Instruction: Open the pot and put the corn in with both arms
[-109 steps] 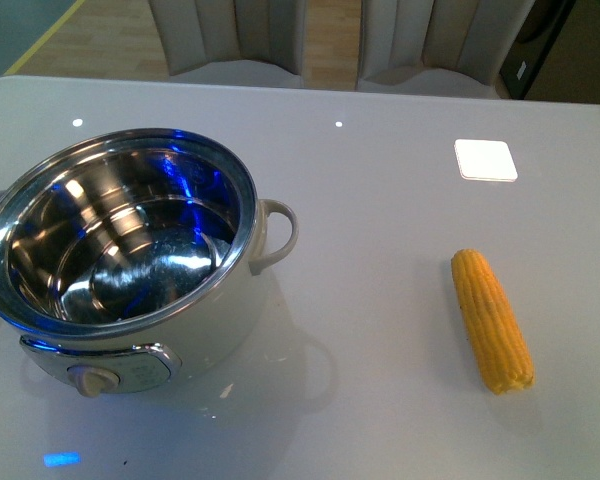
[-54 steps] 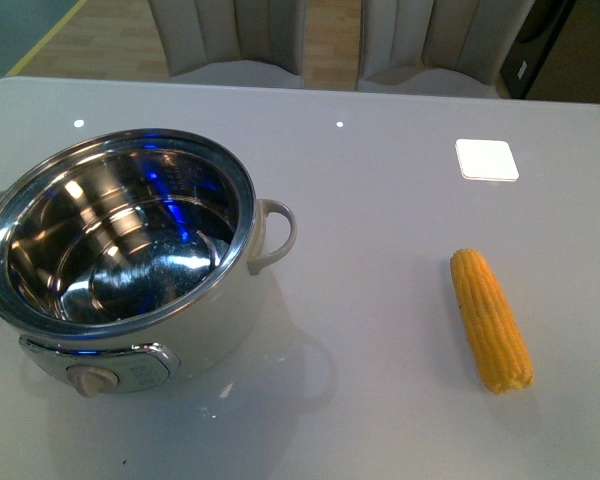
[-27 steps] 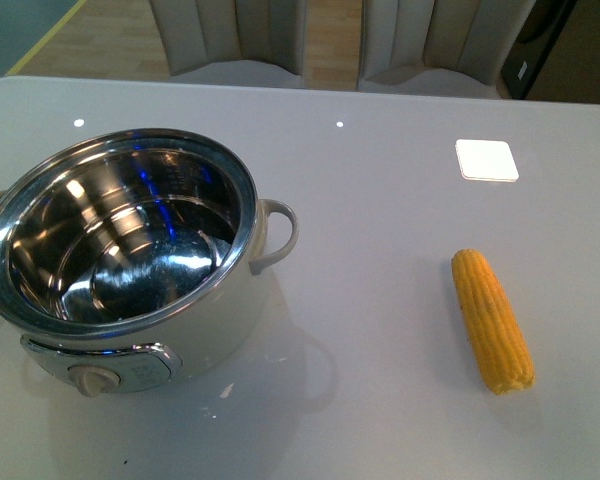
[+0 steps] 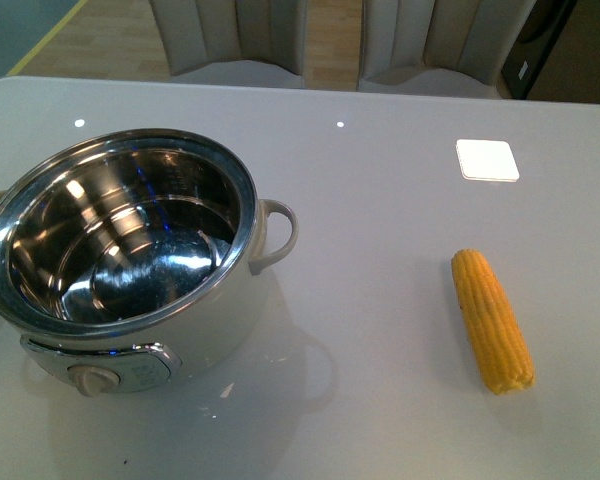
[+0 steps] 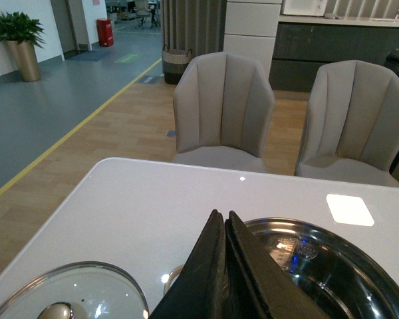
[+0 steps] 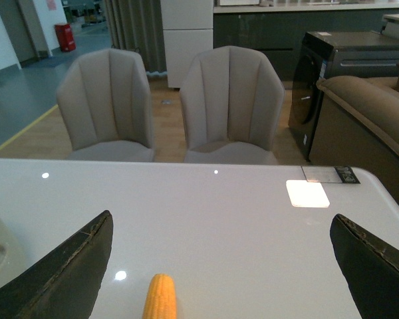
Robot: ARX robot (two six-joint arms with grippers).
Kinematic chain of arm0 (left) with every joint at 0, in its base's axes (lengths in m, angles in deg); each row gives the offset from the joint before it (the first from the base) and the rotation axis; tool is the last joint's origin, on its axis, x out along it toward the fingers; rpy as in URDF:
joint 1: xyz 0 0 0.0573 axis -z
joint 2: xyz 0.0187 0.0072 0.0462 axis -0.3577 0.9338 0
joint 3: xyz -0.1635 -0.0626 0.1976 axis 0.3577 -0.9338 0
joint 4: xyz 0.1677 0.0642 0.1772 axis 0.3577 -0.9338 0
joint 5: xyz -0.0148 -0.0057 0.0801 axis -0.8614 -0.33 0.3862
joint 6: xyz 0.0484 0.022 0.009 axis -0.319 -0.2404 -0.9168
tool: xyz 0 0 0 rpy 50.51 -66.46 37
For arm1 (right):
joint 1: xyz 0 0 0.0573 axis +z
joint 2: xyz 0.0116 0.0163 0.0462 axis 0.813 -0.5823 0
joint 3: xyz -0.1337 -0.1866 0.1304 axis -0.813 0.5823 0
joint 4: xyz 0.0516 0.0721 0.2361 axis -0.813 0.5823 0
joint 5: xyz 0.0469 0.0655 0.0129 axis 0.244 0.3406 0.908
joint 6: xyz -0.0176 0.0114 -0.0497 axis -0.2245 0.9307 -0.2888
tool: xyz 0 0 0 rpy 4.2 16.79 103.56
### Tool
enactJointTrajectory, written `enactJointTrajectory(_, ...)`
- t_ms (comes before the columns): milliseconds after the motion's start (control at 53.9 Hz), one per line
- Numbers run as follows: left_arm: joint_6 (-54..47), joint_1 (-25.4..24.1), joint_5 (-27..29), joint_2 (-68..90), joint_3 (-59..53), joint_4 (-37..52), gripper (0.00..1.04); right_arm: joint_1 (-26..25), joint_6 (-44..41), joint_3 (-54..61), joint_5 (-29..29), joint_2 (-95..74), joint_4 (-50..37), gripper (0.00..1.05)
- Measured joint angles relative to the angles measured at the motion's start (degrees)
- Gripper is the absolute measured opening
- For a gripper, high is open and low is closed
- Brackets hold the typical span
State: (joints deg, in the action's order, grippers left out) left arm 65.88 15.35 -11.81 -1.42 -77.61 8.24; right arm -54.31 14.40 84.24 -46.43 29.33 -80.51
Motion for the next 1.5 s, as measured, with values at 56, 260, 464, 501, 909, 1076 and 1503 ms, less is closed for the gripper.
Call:
enactJointTrajectory(56, 0.0, 2.1, 3.48, -2.38, -0.31, -2.12, 0.03, 0.0, 0.0, 0.0, 0.0, 0.0, 0.0, 0.96)
enactJointTrajectory(260, -0.11, 5.4, 5.53, -11.06, -0.96, -9.7, 0.03, 0.0, 0.0, 0.0, 0.0, 0.0, 0.0, 0.96)
enactJointTrajectory(464, -0.11, 5.46, 5.51, -18.1, -0.96, -16.13, 0.03, 0.0, 0.0, 0.0, 0.0, 0.0, 0.0, 0.96)
enactJointTrajectory(501, -0.11, 5.46, 5.49, -19.45, -0.98, -17.4, 0.03, 0.0, 0.0, 0.0, 0.0, 0.0, 0.0, 0.96)
enactJointTrajectory(909, -0.11, 5.46, 5.51, -29.46, -0.98, -27.06, 0.03, 0.0, 0.0, 0.0, 0.0, 0.0, 0.0, 0.96)
enactJointTrajectory(1076, -0.11, 5.46, 5.51, -32.57, -0.98, -30.14, 0.03, 0.0, 0.0, -0.02, 0.0, 0.0, 0.0, 0.96)
enactJointTrajectory(1503, -0.13, 5.46, 5.51, -44.52, -0.96, -43.74, 0.03, 0.0, 0.0, 0.0, 0.0, 0.0, 0.0, 0.96)
